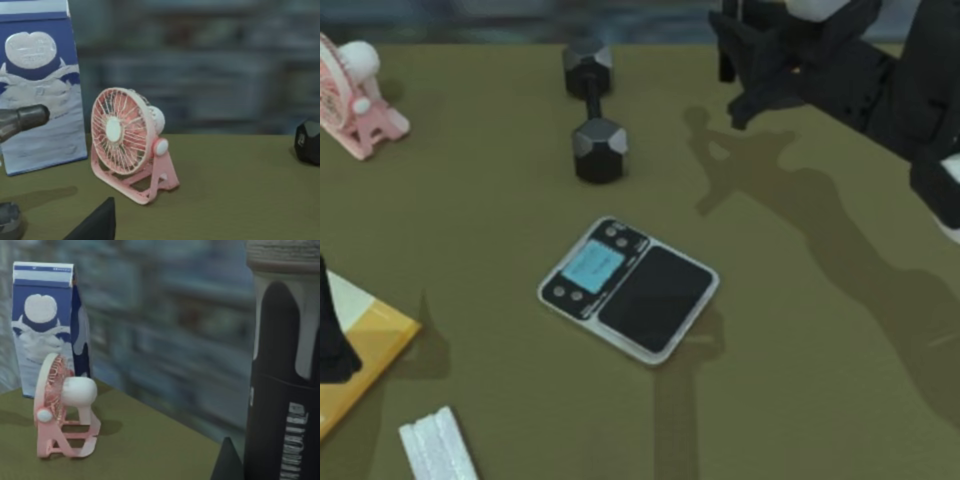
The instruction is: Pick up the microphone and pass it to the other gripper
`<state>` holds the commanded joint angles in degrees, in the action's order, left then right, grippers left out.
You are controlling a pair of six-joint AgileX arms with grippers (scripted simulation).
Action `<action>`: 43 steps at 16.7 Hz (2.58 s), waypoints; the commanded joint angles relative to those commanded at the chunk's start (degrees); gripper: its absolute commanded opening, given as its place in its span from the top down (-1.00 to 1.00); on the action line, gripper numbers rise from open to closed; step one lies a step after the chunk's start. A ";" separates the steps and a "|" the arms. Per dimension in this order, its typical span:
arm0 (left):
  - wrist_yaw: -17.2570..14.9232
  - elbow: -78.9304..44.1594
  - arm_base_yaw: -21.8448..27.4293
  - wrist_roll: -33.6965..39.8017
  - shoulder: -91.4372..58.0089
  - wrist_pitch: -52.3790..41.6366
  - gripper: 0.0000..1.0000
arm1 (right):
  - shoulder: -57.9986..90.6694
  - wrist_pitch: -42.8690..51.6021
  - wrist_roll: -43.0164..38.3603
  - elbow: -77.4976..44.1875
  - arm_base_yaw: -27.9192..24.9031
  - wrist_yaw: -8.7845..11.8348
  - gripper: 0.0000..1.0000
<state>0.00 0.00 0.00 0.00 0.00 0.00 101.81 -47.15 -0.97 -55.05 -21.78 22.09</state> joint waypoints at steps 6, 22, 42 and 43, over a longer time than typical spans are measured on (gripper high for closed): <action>0.00 0.00 0.00 0.00 0.00 0.00 -1.00 | -3.20 0.64 -0.38 1.68 -3.55 -3.12 1.00; 0.00 0.00 0.00 0.00 0.00 0.00 -1.00 | -14.10 2.51 -1.16 8.30 -14.23 -13.34 1.00; -26.23 -37.25 21.13 -2.61 -59.60 22.97 -1.00 | -14.10 2.51 -1.16 8.30 -14.23 -13.34 1.00; -27.36 -38.76 22.05 -2.75 -62.02 23.86 -1.00 | -14.10 2.51 -1.16 8.30 -14.23 -13.34 1.00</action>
<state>-27.36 -38.76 22.05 -2.75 -62.02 23.86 87.72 -44.64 -2.14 -46.75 -36.00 8.76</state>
